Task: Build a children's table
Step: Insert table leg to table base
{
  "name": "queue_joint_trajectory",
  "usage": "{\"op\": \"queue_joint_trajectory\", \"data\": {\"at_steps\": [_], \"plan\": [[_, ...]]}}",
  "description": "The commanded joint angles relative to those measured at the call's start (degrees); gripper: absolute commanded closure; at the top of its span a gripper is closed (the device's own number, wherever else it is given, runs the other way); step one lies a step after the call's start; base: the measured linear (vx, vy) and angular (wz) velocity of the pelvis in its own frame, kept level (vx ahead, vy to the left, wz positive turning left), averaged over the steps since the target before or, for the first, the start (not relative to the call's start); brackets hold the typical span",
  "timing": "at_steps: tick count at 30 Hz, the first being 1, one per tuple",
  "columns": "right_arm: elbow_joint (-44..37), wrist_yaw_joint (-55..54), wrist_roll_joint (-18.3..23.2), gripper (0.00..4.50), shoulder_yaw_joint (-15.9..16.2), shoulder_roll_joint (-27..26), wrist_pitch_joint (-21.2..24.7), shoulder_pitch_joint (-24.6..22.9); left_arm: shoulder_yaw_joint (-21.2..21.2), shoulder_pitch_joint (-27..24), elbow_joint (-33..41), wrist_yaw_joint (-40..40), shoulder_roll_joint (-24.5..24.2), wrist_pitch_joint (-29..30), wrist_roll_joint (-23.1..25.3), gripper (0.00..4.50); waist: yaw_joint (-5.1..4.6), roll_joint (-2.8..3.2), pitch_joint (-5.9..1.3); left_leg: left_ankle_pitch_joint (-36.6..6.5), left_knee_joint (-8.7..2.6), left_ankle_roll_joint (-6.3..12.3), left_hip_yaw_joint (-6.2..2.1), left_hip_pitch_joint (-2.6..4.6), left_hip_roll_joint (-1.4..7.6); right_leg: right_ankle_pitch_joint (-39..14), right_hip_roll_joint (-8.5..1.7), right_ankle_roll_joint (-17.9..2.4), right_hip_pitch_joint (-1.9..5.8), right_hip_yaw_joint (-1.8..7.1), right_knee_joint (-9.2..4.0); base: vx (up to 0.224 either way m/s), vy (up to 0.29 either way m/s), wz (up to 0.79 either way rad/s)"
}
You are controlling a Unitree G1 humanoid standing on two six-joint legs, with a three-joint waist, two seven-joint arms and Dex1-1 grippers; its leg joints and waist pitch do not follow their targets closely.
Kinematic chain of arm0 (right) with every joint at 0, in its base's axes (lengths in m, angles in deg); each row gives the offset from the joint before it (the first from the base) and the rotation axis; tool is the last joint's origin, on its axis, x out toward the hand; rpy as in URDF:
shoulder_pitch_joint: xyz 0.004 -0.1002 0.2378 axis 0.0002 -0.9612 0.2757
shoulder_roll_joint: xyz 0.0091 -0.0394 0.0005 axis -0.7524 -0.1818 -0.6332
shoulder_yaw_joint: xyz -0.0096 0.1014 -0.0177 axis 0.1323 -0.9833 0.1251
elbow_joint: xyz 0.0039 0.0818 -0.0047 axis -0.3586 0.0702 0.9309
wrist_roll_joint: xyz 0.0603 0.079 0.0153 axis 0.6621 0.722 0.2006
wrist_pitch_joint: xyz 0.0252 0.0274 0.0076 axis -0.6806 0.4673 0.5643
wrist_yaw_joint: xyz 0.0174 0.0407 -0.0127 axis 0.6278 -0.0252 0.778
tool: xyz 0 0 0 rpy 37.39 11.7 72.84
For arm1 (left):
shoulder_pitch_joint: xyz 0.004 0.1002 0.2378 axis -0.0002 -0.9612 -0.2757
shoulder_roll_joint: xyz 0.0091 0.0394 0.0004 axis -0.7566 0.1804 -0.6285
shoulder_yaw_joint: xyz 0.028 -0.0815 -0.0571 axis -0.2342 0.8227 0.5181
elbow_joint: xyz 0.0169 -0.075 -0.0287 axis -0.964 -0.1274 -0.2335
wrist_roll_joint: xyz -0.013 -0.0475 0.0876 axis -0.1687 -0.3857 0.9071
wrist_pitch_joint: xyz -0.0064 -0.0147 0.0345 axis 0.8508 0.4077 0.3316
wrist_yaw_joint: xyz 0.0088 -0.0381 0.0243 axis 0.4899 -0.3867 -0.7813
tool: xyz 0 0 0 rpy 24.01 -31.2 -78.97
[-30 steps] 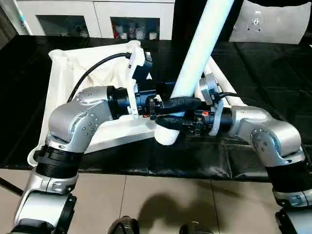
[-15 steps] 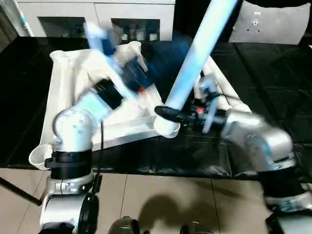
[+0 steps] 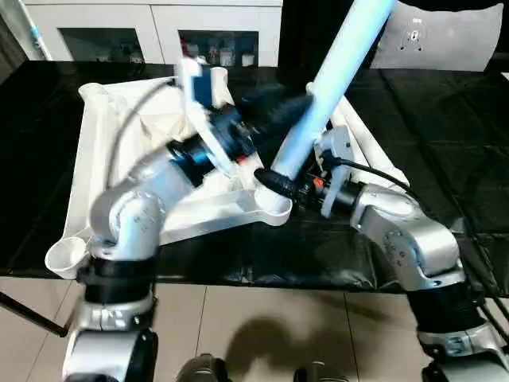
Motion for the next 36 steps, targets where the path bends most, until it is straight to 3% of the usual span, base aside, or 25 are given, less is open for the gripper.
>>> {"op": "queue_joint_trajectory", "data": {"at_steps": [1, 3, 4, 6, 7, 10, 12, 13, 15, 16, 18, 19, 21, 23, 24, 25, 27, 29, 30, 31, 32, 33, 34, 35, 36], "plan": [[-1.7, -2.7, -0.1, 2.59, -1.7, -1.2, -2.0, -0.9, 0.3, -1.0, 0.6, -2.4, -0.6, -0.3, 2.1, 0.43, -0.33, 0.32, -5.24, -10.8, -4.52, -0.57, -1.48, 1.57, 3.59, -8.4, -3.95, -13.2, 2.69, 1.94, -4.68, 0.000, 0.000, 0.00], [-2.2, -5.0, -0.7, 2.59, -2.7, -1.8, -2.2, -1.5, 0.8, -2.2, 0.3, -4.4, -1.0, -1.8, 4.4, 0.43, -0.59, 0.15, -5.25, -11.4, -4.58, -0.77, -1.49, 1.64, 3.51, -9.6, -3.85, -12.4, 2.63, 1.90, -4.81, 0.000, 0.000, 0.00], [-3.2, -11.8, -1.1, 2.59, -5.6, -3.1, 2.2, -2.8, 0.0, -5.7, 1.6, -6.9, -3.6, -5.9, 10.9, 0.43, -0.74, 0.05, -5.26, -10.7, -4.72, -0.78, -1.66, 1.56, 3.64, -9.7, -3.88, -11.9, 2.71, 1.97, -4.86, 0.000, 0.000, 0.00], [-3.9, -16.1, -2.6, 2.59, -6.8, -3.5, 5.2, -3.8, -0.1, -8.5, 3.5, -9.2, -4.9, -5.6, 13.0, 0.43, -1.28, 0.25, -5.33, -10.3, -4.90, -1.38, -1.61, 1.56, 3.55, -10.0, -3.55, -10.6, 2.60, 1.85, -4.73, 0.000, 0.000, 0.00], [-4.4, -17.9, -3.1, 2.59, -7.4, -4.0, 6.5, -4.3, -0.2, -9.6, 4.3, -10.1, -5.5, -5.4, 14.1, 0.43, -1.61, 1.02, -5.38, -11.1, -4.82, -2.22, -1.62, 1.80, 3.43, -10.4, -3.43, -10.3, 2.33, 1.76, -4.81, 0.000, 0.000, 0.00], [-5.7, -21.8, -3.6, 2.59, -9.2, -5.2, 9.2, -5.7, 0.4, -12.5, 6.4, -12.2, -6.3, -4.4, 15.3, 0.43, -1.74, 1.14, -5.26, -12.9, -4.95, -2.90, -1.66, 1.86, 3.43, -11.1, -3.46, -10.3, 2.15, 1.84, -4.98, 0.000, 0.000, 0.00], [-10.4, -25.8, -4.4, 2.59, -10.3, -6.5, 12.4, -9.1, 1.7, -18.2, 9.9, -16.1, -7.4, -4.3, 18.7, 0.43, -1.81, 1.16, -5.29, -13.9, -5.11, -3.34, -1.82, 1.84, 3.49, -11.4, -3.47, -10.1, 2.23, 1.79, -4.95, 0.000, 0.000, 0.00], [-12.8, -25.0, -3.2, 2.59, -9.6, -6.9, 11.3, -10.8, 2.1, -20.3, 11.0, -18.1, -7.4, -3.8, 20.0, 0.43, -1.90, 0.81, -5.20, -13.7, -5.25, -2.66, -1.67, 1.69, 3.46, -10.8, -3.45, -9.3, 2.24, 1.86, -5.14, 0.000, 0.000, 0.00], [-13.8, -24.1, -3.5, 2.59, -8.6, -6.8, 9.5, -11.5, 2.5, -21.4, 11.6, -19.2, -7.0, -3.6, 20.3, 0.43, -1.82, 1.02, -5.32, -14.1, -5.04, -2.43, -1.59, 1.88, 3.28, -13.0, -3.52, -8.6, 2.00, 1.97, -5.41, 0.000, 0.000, 0.00], [-15.1, -27.5, -10.7, 2.59, -4.8, -6.4, 3.3, -13.0, 3.7, -24.1, 12.3, -22.3, -5.1, -6.3, 22.5, 0.43, -1.78, 0.95, -5.30, -14.5, -5.09, -2.55, -1.64, 1.87, 3.34, -14.0, -3.58, -8.5, 2.00, 1.94, -5.45, 0.000, 0.000, 0.00], [-15.7, -29.8, -13.4, 2.59, -3.7, -6.7, 1.9, -14.0, 3.7, -25.8, 12.8, -24.2, -4.3, -7.9, 24.0, 0.43, -1.96, 0.55, -5.04, -14.9, -5.28, -3.41, -1.61, 1.44, 3.46, -16.4, -3.69, -7.3, 1.98, 1.92, -5.91, 0.000, 0.000, 0.00], [-15.9, -29.0, -12.1, 2.59, -3.7, -7.1, 1.7, -14.9, 3.7, -26.5, 13.3, -25.4, -3.9, -7.8, 24.6, 0.43, -1.85, 0.69, -5.20, -16.0, -5.19, -3.15, -1.63, 1.82, 3.29, -18.8, -3.69, -6.2, 1.65, 2.11, -5.98, 0.000, 0.000, 0.00], [-16.0, -28.4, -10.9, 2.59, -3.9, -7.5, 1.4, -15.8, 3.9, -27.0, 13.7, -26.2, -3.3, -7.4, 24.5, 0.43, -1.83, 0.80, -4.94, -17.6, -5.42, -3.10, -1.77, 1.85, 3.34, -20.1, -3.60, -5.7, 1.41, 2.15, -6.25, 0.000, 0.000, 0.00], [-18.2, -25.0, -6.1, 2.59, -4.4, -9.2, 1.9, -19.3, 2.4, -29.8, 15.2, -27.0, -2.7, -7.5, 25.3, 0.43, -1.77, 1.03, -4.72, -19.4, -5.57, -3.10, -1.88, 2.00, 3.40, -20.4, -3.53, -5.4, 1.08, 2.18, -6.51, 0.000, 0.000, 0.00], [-18.5, -24.9, -6.0, 2.59, -4.4, -9.3, 1.7, -19.5, 2.3, -29.9, 15.2, -26.9, -2.7, -7.4, 25.3, 0.43, -1.63, 1.05, -4.78, -19.7, -5.67, -3.02, -2.04, 1.99, 3.56, -20.0, -3.63, -5.2, 1.23, 2.18, -6.44, 0.000, 0.000, 0.00], [-20.3, -24.4, -5.0, 2.59, -5.0, -10.3, 0.8, -21.1, 1.5, -30.8, 15.4, -27.1, -2.9, -6.5, 25.5, 0.43, -1.70, 0.49, -4.87, -19.0, -5.95, -2.93, -2.05, 1.63, 3.58, -17.7, -3.43, -5.1, 1.29, 2.13, -6.28, 0.000, 0.000, 0.00], [-20.9, -24.7, -3.5, 2.59, -5.7, -11.0, 2.8, -21.7, 1.3, -31.2, 15.3, -27.6, -2.6, -6.0, 25.8, 0.43, -1.82, 0.90, -4.90, -18.3, -6.01, -2.83, -2.18, 1.48, 3.47, -16.2, -3.38, -5.7, 1.41, 2.02, -5.92, 0.000, 0.000, 0.00], [-21.1, -23.5, -2.1, 2.59, -4.7, -10.2, 5.5, -22.4, 0.9, -31.4, 15.2, -28.0, -2.3, -6.5, 27.0, 0.43, -1.81, 0.38, -4.57, -22.8, -6.20, -3.46, -2.17, 2.38, 3.51, -21.7, -3.45, -4.7, 1.39, 1.96, -6.39, 0.000, 0.000, 0.00], [-21.1, -23.2, -2.0, 2.59, -4.5, -10.1, 5.4, -22.5, 1.0, -31.4, 15.2, -28.1, -2.0, -6.5, 26.8, 0.43, -1.86, 0.48, -4.32, -25.1, -6.27, -3.91, -2.26, 2.76, 3.50, -24.9, -3.56, -4.0, 1.42, 1.92, -6.59, 0.000, 0.000, 0.00], [-21.2, -22.6, -1.4, 2.59, -4.3, -10.0, 5.4, -22.8, 0.9, -31.6, 15.5, -28.3, -1.7, -6.5, 26.6, 0.43, -2.13, 0.60, -4.00, -30.3, -6.39, -4.67, -2.48, 3.73, 3.34, -32.9, -3.51, -1.6, 1.26, 1.61, -7.65, 0.000, 0.000, 0.00], [-21.2, -22.4, -1.3, 2.59, -4.1, -10.0, 5.3, -22.8, 0.8, -31.6, 15.7, -28.3, -1.7, -6.4, 26.5, 0.43, -2.27, 0.40, -4.00, -32.3, -6.34, -4.67, -2.46, 4.31, 3.27, -35.4, -3.26, -1.0, 1.24, 1.31, -8.01, 0.000, 0.000, 0.00], [-21.5, -22.0, -1.3, 2.59, -3.9, -9.8, 5.2, -22.8, 0.8, -31.7, 15.9, -28.3, -1.5, -6.4, 26.4, 0.43, -2.68, 0.50, -3.23, -37.2, -6.01, -4.81, -2.47, 5.95, 2.89, -41.3, -2.65, 0.1, 0.54, 0.41, -9.26, 0.000, 0.000, 0.00], [-21.7, -21.2, -1.7, 2.59, -3.3, -9.1, 5.3, -22.6, 0.4, -32.1, 15.9, -28.4, -1.2, -6.7, 26.6, 0.43, -2.64, -0.02, -2.32, -40.1, -7.00, -3.19, -3.73, 3.06, 1.61, -46.2, -3.52, 1.4, 3.50, -2.66, -9.51, 0.000, 0.000, 0.00], [-21.7, -20.9, -2.0, 2.59, -3.1, -8.7, 5.2, -22.5, 0.3, -32.3, 15.9, -28.4, -1.1, -6.9, 26.7, 0.43, -3.46, 0.73, -2.36, -39.9, -8.06, -2.63, -3.89, 0.56, 1.62, -48.4, -3.67, 3.1, 5.94, -2.91, -8.42, 0.000, 0.000, 0.00], [-21.7, -20.7, -2.4, 2.59, -2.9, -8.4, 5.2, -22.4, 0.2, -32.3, 15.8, -28.5, -1.0, -6.9, 26.6, 0.43, -2.92, 1.97, -2.16, -43.0, -8.57, -3.69, -3.34, 1.20, 1.43, -50.5, -3.46, 3.1, 5.45, -3.78, -8.31, 0.055, 0.026, 0.25]]}}
